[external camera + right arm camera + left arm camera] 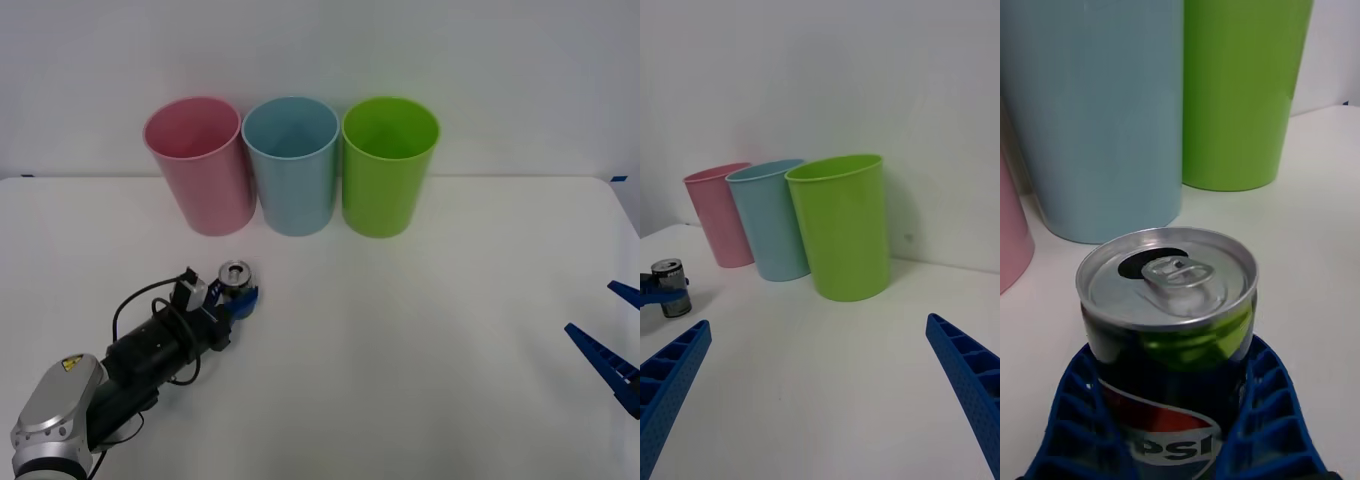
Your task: Grasp the object on the table and drop it into the matching bin: aluminum can to the light blue bin, PET bottle to the pink bin.
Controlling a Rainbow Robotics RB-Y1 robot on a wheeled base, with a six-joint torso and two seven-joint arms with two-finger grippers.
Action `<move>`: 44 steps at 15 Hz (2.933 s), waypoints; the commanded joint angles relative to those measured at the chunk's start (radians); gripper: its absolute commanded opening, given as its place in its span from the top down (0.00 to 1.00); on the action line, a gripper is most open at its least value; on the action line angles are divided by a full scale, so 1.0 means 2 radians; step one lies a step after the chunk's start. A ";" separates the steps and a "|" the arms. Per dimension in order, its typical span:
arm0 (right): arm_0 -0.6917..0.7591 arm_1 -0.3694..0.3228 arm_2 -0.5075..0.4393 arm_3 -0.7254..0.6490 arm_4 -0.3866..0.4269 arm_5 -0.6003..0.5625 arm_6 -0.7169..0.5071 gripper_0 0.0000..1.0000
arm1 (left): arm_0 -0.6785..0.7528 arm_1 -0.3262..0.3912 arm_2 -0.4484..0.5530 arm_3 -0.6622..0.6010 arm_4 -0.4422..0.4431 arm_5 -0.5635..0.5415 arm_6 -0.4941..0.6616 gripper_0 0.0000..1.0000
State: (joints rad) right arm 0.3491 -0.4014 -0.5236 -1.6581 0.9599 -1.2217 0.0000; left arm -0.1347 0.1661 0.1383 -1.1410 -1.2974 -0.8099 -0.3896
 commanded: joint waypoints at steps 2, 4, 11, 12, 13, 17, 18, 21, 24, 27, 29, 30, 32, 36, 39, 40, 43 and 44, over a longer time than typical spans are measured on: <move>0.000 0.000 0.000 0.000 0.000 0.000 0.000 0.00 | 0.003 0.003 0.012 0.000 0.002 -0.020 0.002 1.00; 0.000 0.000 0.000 0.000 0.000 0.000 0.000 0.00 | 0.006 0.013 0.016 0.000 0.011 -0.034 0.003 1.00; 0.000 0.000 0.000 0.000 0.000 0.000 0.000 0.00 | 0.067 0.053 0.004 -0.088 0.068 -0.046 0.031 1.00; 0.000 0.000 0.000 0.000 0.000 0.000 0.000 0.00 | 0.075 0.054 0.004 -0.104 0.074 -0.044 0.044 1.00; 0.000 0.000 0.000 0.000 0.000 0.000 0.000 0.00 | 0.085 0.055 0.004 -0.125 0.076 -0.044 0.062 1.00; 0.000 0.000 0.000 0.000 0.000 0.000 0.000 0.00 | 0.123 0.062 0.004 -0.220 0.090 -0.028 0.142 1.00; 0.000 0.000 0.000 0.000 0.000 0.000 0.000 0.00 | 0.126 0.064 0.004 -0.236 0.091 -0.025 0.157 1.00; 0.000 0.000 0.000 0.000 0.000 0.000 0.000 0.00 | 0.128 0.071 0.004 -0.271 0.108 -0.009 0.188 1.00; 0.000 0.000 0.000 0.000 0.000 0.000 0.000 0.00 | 0.128 0.083 -0.015 -0.308 0.133 0.051 0.199 1.00; 0.000 0.000 0.000 0.000 0.000 0.000 0.000 0.00 | 0.126 0.110 -0.042 -0.349 0.168 0.115 0.214 1.00; 0.000 0.000 0.000 0.000 0.000 0.000 0.000 0.00 | 0.124 0.126 -0.058 -0.384 0.175 0.160 0.250 1.00; 0.000 0.000 0.000 0.000 0.000 0.000 0.000 0.00 | 0.122 0.132 -0.065 -0.399 0.180 0.179 0.263 1.00; 0.000 0.000 0.000 0.000 0.000 0.000 0.000 0.00 | 0.110 0.137 -0.070 -0.413 0.180 0.209 0.278 1.00; 0.000 0.000 0.000 0.000 0.000 0.000 0.000 0.00 | 0.056 0.151 -0.086 -0.410 0.175 0.273 0.286 1.00; 0.000 0.000 0.000 0.000 0.000 0.000 0.000 0.00 | 0.014 0.155 -0.095 -0.384 0.168 0.296 0.284 1.00; 0.000 0.000 0.000 0.000 0.000 0.000 0.000 0.00 | -0.008 0.156 -0.101 -0.361 0.160 0.296 0.280 1.00; 0.000 0.000 0.000 0.000 0.000 0.000 0.000 0.00 | -0.069 0.157 -0.120 -0.300 0.148 0.295 0.277 1.00; 0.000 0.000 0.000 0.000 0.000 0.000 0.000 0.00 | -0.088 0.157 -0.126 -0.279 0.145 0.296 0.275 1.00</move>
State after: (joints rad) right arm 0.3491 -0.4014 -0.5236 -1.6581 0.9599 -1.2217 0.0000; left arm -0.2830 0.4802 -0.1043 -1.7305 -1.0026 -0.2185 0.1629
